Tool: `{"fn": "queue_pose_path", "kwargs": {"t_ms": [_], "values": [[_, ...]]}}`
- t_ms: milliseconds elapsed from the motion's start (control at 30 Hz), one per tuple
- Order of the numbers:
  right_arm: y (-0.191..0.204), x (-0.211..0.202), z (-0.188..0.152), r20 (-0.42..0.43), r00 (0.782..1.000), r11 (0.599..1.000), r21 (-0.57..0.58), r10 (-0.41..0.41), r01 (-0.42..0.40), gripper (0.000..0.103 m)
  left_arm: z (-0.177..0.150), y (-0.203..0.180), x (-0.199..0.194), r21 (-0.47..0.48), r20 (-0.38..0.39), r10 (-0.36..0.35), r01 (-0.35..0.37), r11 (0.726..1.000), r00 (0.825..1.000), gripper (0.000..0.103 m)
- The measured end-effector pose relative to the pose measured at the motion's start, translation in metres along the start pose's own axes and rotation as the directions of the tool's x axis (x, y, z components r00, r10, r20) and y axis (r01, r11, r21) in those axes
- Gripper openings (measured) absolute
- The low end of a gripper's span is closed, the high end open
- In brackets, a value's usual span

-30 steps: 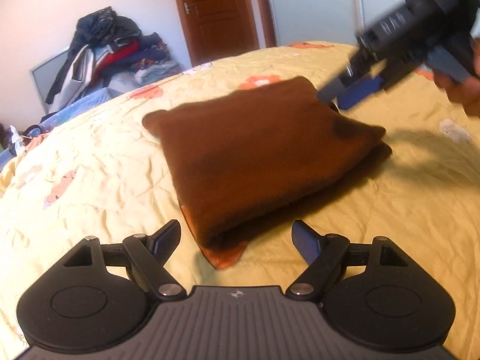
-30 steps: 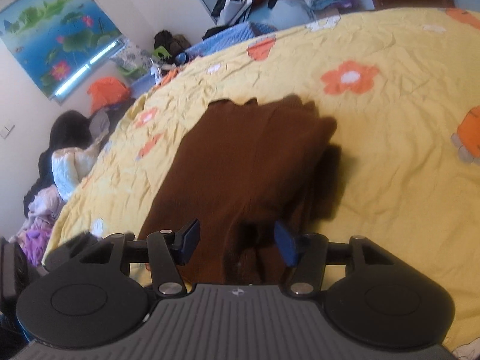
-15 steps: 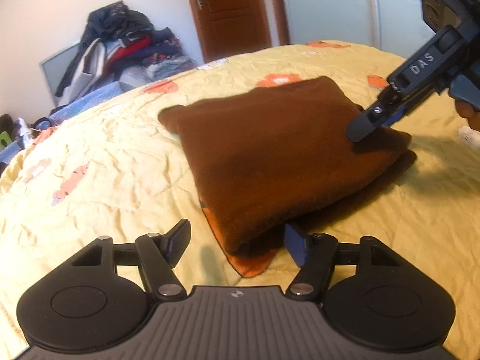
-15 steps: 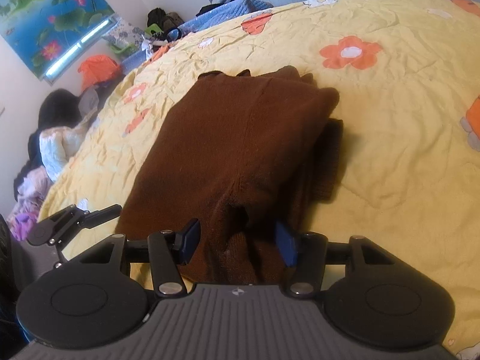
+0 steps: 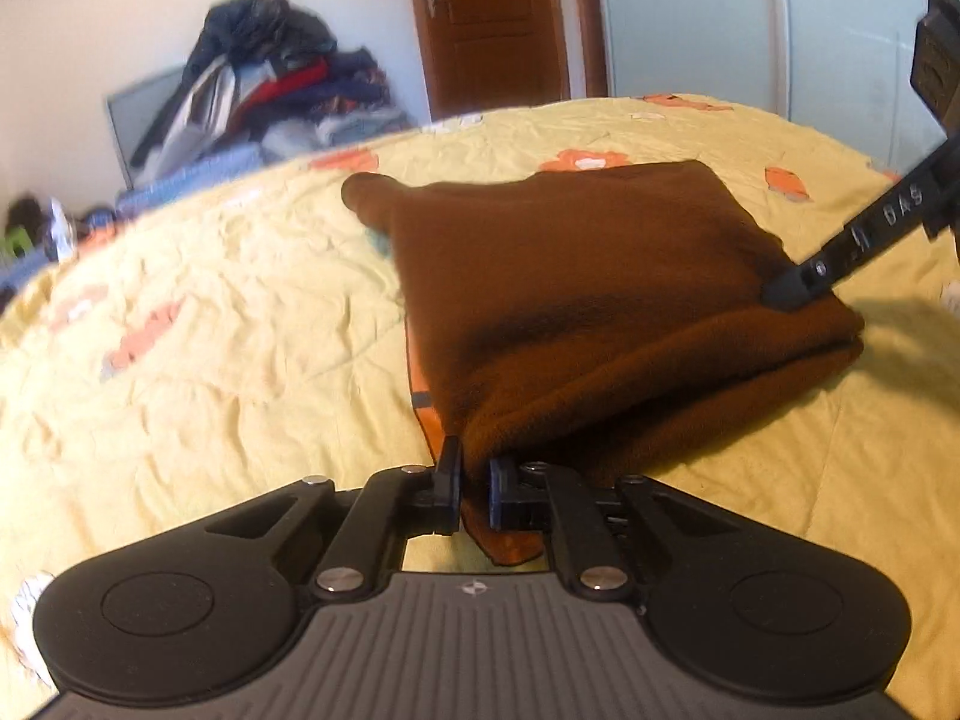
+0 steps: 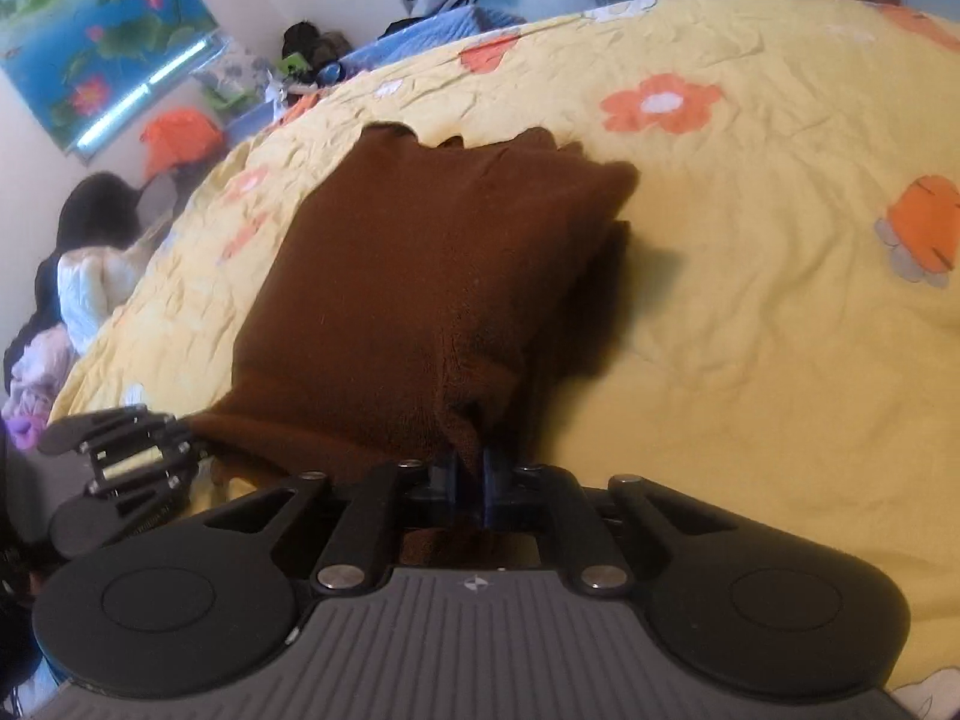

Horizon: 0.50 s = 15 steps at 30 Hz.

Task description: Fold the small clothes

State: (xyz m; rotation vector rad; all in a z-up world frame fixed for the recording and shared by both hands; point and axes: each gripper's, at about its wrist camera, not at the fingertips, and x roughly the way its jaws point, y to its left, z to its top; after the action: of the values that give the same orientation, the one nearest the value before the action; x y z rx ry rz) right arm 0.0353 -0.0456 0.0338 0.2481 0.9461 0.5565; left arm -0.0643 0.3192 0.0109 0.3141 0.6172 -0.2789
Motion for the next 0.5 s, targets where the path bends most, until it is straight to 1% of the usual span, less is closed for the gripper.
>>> {"fn": "queue_pose_path", "kwargs": {"t_ms": [33,67,100,133,167,200,267,300,333,400,433,500], "values": [[-0.001,-0.002,0.004,-0.009,1.000,1.000,0.022,0.022,-0.022,0.027,-0.001,-0.003,0.000,0.013,0.009,0.011,-0.011,1.000,1.000,0.008],[-0.002,-0.004,0.010,-0.017,0.999,0.998,0.038,0.041,-0.041,0.044,-0.003,-0.006,0.000,0.024,0.021,0.021,-0.021,0.999,1.000,0.008],[-0.001,-0.010,0.018,0.000,0.999,0.999,0.035,0.039,-0.039,0.052,-0.006,-0.008,-0.001,0.033,0.037,0.029,-0.030,0.999,0.999,0.008],[0.003,-0.019,0.026,0.046,0.999,1.000,0.016,0.021,-0.022,0.065,-0.009,-0.010,-0.001,0.042,0.054,0.036,-0.039,0.998,0.998,0.008],[0.007,-0.027,0.036,0.100,0.995,1.000,-0.003,0.007,-0.007,0.068,-0.011,-0.011,-0.002,0.051,0.067,0.043,-0.046,0.998,0.997,0.008],[0.009,-0.032,0.048,0.142,0.990,1.000,-0.017,0.008,-0.006,0.068,-0.011,-0.012,-0.002,0.051,0.069,0.044,-0.047,0.998,0.997,0.008],[0.015,-0.030,0.074,0.182,0.983,0.999,-0.035,0.008,-0.001,0.068,-0.011,-0.009,-0.003,0.023,0.066,0.036,-0.037,0.999,0.997,0.008],[0.016,-0.022,0.089,0.184,0.983,0.999,-0.052,0.011,-0.002,0.068,-0.011,-0.008,-0.003,0.011,0.065,0.030,-0.031,0.999,0.997,0.008],[0.017,-0.009,0.102,0.170,0.985,0.998,-0.066,0.011,0.001,0.068,-0.011,-0.007,-0.003,0.004,0.065,0.027,-0.027,1.000,0.998,0.008],[0.018,0.024,0.126,0.114,0.993,0.996,-0.082,-0.020,0.029,0.068,-0.011,-0.006,-0.003,0.000,0.066,0.024,-0.024,1.000,0.998,0.008],[0.020,0.041,0.136,0.086,0.995,0.993,-0.106,-0.043,0.052,0.067,-0.011,-0.006,-0.004,-0.001,0.066,0.024,-0.024,1.000,0.998,0.008],[0.024,0.073,0.146,0.038,0.992,0.979,-0.163,-0.119,0.123,0.064,-0.012,-0.005,-0.004,-0.005,0.066,0.022,-0.021,1.000,0.998,0.008]]}}
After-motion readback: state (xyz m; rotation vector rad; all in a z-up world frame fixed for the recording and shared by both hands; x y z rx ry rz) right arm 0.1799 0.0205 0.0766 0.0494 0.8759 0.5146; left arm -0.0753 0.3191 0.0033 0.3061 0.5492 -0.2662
